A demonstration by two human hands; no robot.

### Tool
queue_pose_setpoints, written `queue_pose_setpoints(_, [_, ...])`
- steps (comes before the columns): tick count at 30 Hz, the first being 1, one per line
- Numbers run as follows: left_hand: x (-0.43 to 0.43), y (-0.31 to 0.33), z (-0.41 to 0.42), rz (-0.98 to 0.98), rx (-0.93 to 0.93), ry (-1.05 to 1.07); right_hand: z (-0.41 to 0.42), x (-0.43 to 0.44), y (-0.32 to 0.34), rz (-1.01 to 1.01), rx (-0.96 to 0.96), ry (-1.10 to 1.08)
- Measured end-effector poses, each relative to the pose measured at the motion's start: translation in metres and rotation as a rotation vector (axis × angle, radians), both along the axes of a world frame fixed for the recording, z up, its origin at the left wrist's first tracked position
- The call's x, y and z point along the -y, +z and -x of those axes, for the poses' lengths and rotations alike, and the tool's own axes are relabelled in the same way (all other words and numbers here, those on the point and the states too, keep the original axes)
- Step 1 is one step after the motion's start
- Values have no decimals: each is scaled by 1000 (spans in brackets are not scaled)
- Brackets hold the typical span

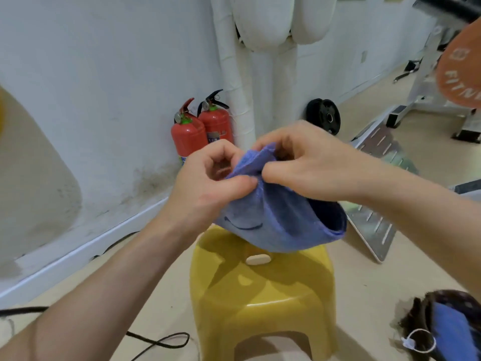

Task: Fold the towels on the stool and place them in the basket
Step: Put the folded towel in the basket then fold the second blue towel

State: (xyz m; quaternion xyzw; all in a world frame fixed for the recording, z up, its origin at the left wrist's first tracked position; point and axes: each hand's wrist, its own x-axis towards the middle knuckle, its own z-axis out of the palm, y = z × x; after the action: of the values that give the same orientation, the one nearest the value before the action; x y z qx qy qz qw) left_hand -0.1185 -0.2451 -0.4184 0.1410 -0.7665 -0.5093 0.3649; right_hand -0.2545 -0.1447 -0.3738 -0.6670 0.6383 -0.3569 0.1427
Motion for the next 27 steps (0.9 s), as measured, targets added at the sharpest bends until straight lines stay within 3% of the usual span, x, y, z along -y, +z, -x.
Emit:
queue_pose_setpoints(3, [8,22,-6,-170,14,-197,6,1,37,-22,145,83])
queue_pose_setpoints(5, [13,29,-11,-210,69,-327,7,4,55,34,74,94])
queue_pose_setpoints(8, [20,26,-20,-309,51,-418,6,10,67,107,-202,79])
queue_pose_setpoints(12, [24,10,-26,-488,27,-560,12,18,55,43,-159,80])
queue_pose_setpoints(16, [16,-23,-19,-468,206,-455,17,31,29,71,-66,8])
queue_pose_setpoints(21, [37,-48,-25,-230,589,-344,43,46,6,233,-291,-282])
queue_pose_setpoints(24, [64,-58,-46,-268,730,-368,63,45,1,251,-349,-366])
queue_pose_setpoints(27, [92,-68,-68,-446,644,-314,94,46,-12,125,-142,-433])
